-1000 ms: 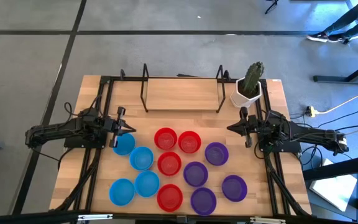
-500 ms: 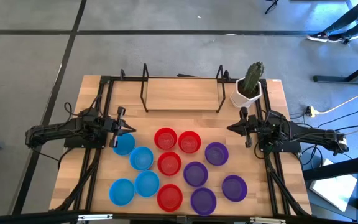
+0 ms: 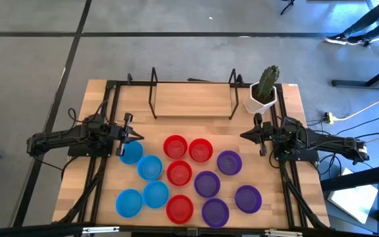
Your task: Pick & Place Mini bowls
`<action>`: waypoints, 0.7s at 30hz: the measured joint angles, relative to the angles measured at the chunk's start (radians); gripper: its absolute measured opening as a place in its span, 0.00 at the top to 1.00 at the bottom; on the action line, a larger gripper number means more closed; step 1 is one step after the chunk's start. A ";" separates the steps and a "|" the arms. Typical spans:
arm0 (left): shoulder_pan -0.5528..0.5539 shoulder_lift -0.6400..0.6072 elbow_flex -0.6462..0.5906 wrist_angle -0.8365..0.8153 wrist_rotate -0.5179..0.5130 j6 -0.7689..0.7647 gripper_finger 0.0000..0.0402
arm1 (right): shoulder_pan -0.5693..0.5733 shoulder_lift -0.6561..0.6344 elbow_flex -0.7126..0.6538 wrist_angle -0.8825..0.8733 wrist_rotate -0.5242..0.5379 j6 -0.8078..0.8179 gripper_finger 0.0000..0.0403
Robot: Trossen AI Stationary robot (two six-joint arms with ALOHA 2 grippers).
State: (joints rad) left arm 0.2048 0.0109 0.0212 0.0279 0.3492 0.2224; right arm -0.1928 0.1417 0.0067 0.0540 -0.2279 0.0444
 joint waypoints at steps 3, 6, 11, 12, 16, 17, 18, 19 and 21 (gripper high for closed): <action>0.000 0.000 0.000 0.000 0.000 0.000 0.98 | 0.000 0.000 0.000 0.000 0.000 0.000 0.98; 0.000 0.000 0.000 0.000 0.000 0.000 0.98 | 0.000 0.000 0.000 0.000 0.000 0.000 0.98; 0.000 0.000 0.000 0.000 0.000 0.000 0.99 | 0.000 0.000 0.000 0.000 0.000 0.000 0.98; 0.000 0.000 0.000 0.000 0.000 0.000 0.99 | 0.000 0.000 0.000 0.000 0.000 0.000 0.98; 0.000 0.000 0.000 0.000 0.000 0.000 0.99 | 0.000 0.000 0.000 0.000 0.000 0.000 0.98; 0.000 0.000 0.000 0.000 0.000 0.000 0.99 | 0.000 0.000 0.000 0.000 0.000 0.000 0.98; 0.000 0.000 0.000 0.000 0.000 0.000 0.99 | 0.000 0.000 0.000 0.000 0.000 0.000 0.98; 0.000 0.000 0.000 0.000 0.000 0.000 0.99 | 0.000 0.000 0.000 0.000 0.000 0.000 0.98; 0.000 0.000 0.000 0.000 0.000 0.000 0.99 | 0.000 0.000 0.000 0.000 0.000 0.000 0.98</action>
